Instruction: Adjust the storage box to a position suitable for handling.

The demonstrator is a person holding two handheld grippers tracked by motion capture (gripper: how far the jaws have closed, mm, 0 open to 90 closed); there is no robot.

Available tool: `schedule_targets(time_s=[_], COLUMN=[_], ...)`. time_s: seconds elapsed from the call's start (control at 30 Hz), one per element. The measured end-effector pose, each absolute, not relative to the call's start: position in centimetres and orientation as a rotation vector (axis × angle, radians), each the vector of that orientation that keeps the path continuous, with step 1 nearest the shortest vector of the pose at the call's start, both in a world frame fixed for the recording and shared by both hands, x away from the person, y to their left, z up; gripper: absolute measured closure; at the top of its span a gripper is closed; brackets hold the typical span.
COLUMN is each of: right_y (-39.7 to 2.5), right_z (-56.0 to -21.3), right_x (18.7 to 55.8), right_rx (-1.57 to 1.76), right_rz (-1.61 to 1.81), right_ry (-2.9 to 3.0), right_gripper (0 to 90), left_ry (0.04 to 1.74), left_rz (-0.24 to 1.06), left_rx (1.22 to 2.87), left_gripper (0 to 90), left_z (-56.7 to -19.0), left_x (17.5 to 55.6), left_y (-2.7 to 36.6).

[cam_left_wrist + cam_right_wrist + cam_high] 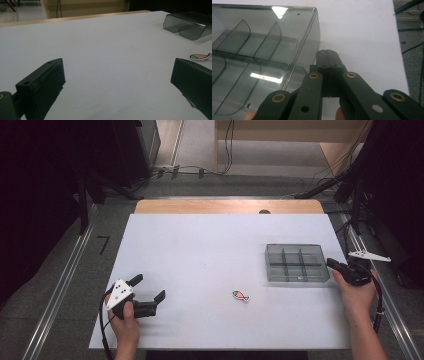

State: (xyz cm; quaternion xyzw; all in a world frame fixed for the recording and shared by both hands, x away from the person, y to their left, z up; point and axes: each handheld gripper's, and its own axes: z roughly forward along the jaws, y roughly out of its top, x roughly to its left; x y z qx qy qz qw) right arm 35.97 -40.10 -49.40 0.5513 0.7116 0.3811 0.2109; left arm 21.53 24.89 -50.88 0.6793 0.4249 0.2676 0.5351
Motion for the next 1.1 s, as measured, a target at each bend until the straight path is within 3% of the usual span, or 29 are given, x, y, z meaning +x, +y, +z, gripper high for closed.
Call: schedule_targets(time_s=[1.1], right_y=[-38.8], right_z=[-49.8], right_x=[36.0], right_rx=[1.482], right_rz=[1.096], right_ry=[2.082], right_gripper=[87.7], left_ry=[1.005], left_rz=[0.635], left_rx=[1.624], left_gripper=[0.0], left_z=[-50.9], left_x=[21.6], left_y=[24.8])
